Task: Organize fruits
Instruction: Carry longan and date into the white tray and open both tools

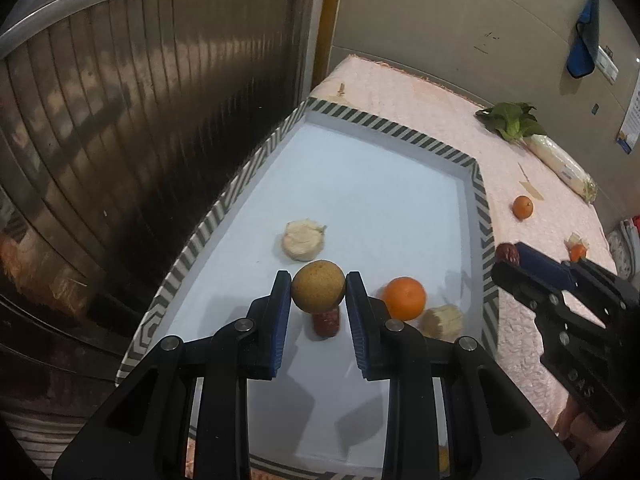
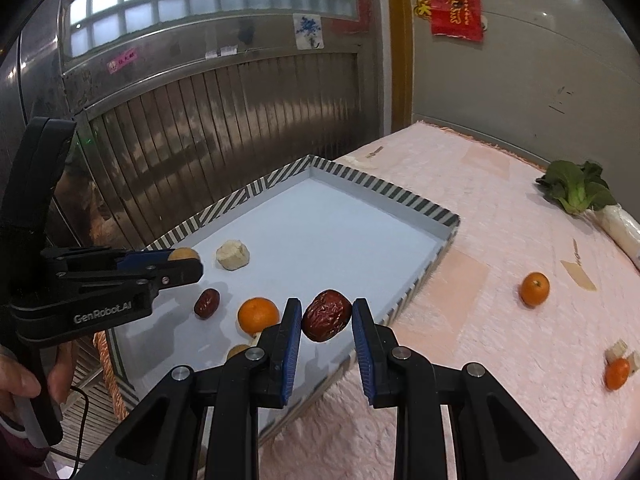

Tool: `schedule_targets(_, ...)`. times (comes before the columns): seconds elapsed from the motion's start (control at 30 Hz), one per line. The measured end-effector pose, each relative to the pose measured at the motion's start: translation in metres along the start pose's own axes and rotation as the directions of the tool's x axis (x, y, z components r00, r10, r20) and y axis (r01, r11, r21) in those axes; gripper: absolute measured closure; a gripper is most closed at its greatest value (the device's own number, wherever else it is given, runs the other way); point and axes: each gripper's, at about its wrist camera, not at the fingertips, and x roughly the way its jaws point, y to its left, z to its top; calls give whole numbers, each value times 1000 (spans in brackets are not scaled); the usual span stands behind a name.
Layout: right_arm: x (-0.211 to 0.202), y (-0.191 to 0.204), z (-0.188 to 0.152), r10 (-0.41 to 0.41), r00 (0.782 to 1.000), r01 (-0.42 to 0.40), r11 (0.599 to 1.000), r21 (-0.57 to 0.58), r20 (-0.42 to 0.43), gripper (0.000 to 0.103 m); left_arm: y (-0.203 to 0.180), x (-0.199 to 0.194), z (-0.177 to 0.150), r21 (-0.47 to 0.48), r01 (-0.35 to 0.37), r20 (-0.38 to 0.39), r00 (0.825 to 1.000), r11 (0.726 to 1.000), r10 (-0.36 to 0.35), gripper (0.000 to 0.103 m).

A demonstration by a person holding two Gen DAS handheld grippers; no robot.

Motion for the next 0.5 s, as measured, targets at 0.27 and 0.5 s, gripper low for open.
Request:
schedule_targets(0.27, 27, -1, 9, 16, 999, -16, 1000, 2, -37, 78, 15, 7, -6, -18, -20, -25, 999, 1000, 20, 76)
schedule_targets(0.5, 53, 2, 11, 28, 996, -28, 1000, -4, -82, 78, 20, 17, -10, -34, -21, -50, 999, 999, 19, 76)
